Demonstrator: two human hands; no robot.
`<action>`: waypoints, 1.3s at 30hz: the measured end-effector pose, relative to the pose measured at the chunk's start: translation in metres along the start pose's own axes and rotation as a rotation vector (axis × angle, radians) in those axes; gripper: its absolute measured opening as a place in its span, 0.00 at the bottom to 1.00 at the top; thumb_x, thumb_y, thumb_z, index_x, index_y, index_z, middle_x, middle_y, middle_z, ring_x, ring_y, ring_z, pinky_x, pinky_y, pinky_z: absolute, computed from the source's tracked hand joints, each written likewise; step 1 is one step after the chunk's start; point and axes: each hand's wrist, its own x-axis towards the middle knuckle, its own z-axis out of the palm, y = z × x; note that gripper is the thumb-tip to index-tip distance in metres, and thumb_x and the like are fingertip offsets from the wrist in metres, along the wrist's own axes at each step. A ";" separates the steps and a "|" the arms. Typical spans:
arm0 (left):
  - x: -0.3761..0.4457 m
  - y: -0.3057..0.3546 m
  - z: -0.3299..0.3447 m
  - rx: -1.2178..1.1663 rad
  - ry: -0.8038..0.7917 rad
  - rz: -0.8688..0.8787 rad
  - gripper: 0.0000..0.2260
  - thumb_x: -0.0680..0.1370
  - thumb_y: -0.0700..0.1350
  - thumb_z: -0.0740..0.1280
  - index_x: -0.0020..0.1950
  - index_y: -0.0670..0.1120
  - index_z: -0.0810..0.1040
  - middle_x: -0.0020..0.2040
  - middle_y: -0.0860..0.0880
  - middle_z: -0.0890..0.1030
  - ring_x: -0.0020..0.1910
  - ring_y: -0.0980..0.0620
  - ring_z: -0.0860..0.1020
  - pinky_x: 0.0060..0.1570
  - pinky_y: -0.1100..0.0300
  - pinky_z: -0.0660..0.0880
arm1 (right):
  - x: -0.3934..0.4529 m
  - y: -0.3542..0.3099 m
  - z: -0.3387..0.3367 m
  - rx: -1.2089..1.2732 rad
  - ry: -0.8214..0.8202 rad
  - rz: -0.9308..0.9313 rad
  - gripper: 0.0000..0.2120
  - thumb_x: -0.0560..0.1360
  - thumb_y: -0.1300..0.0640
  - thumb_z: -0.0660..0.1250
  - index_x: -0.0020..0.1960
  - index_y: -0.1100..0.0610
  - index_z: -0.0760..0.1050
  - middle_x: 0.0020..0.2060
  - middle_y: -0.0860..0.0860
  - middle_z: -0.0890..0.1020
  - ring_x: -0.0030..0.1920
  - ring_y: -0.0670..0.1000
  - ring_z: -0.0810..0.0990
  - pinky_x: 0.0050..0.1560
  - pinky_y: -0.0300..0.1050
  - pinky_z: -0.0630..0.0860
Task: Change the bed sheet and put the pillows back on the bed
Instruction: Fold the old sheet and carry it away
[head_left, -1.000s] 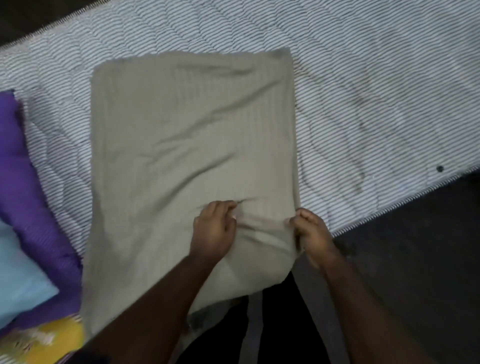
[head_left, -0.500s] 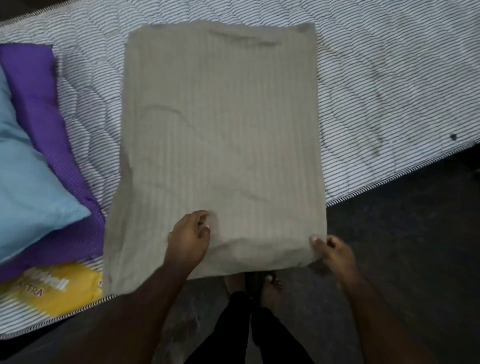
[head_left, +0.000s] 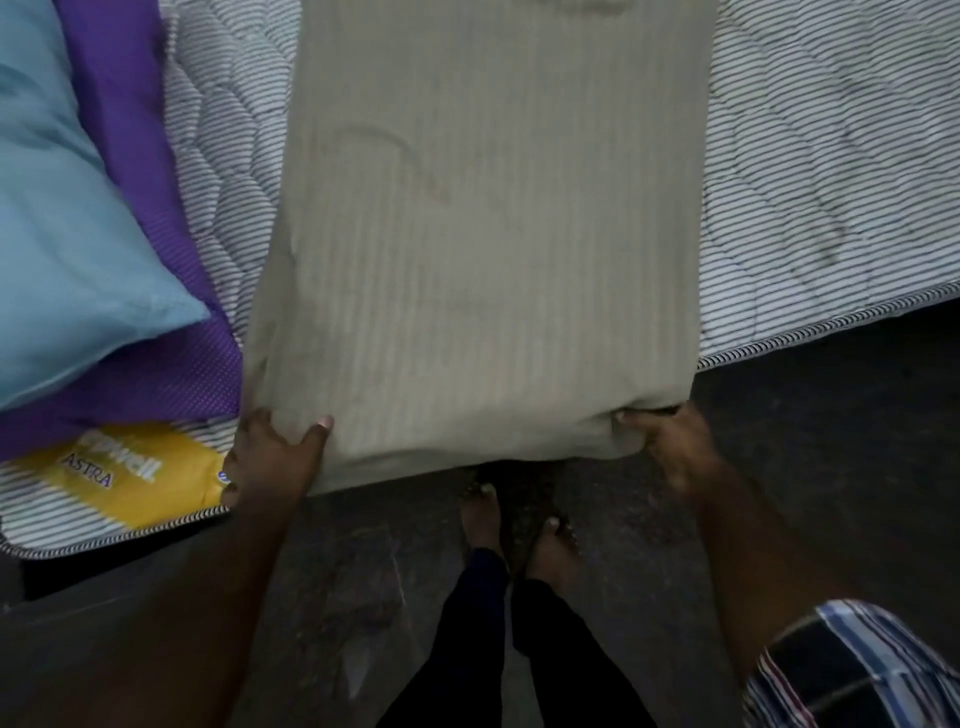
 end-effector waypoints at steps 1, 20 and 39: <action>0.004 -0.003 0.000 -0.015 -0.028 0.021 0.44 0.66 0.71 0.67 0.73 0.45 0.68 0.72 0.39 0.70 0.70 0.33 0.69 0.68 0.36 0.67 | -0.006 0.000 0.000 -0.017 -0.028 0.032 0.26 0.60 0.65 0.82 0.56 0.57 0.80 0.53 0.56 0.85 0.53 0.54 0.84 0.56 0.50 0.80; -0.020 0.009 -0.123 -0.854 -0.630 -0.462 0.09 0.80 0.43 0.69 0.60 0.44 0.77 0.53 0.43 0.83 0.50 0.45 0.82 0.34 0.49 0.83 | -0.168 -0.027 -0.025 -0.005 0.266 -0.033 0.20 0.76 0.62 0.73 0.65 0.59 0.71 0.46 0.55 0.82 0.26 0.46 0.77 0.21 0.36 0.71; 0.106 0.330 -0.260 -1.359 -0.612 -0.145 0.08 0.82 0.42 0.62 0.45 0.41 0.76 0.33 0.44 0.84 0.30 0.50 0.84 0.30 0.62 0.81 | -0.031 -0.392 0.019 0.324 0.137 -0.295 0.07 0.79 0.58 0.64 0.54 0.56 0.79 0.42 0.52 0.82 0.38 0.49 0.84 0.37 0.44 0.78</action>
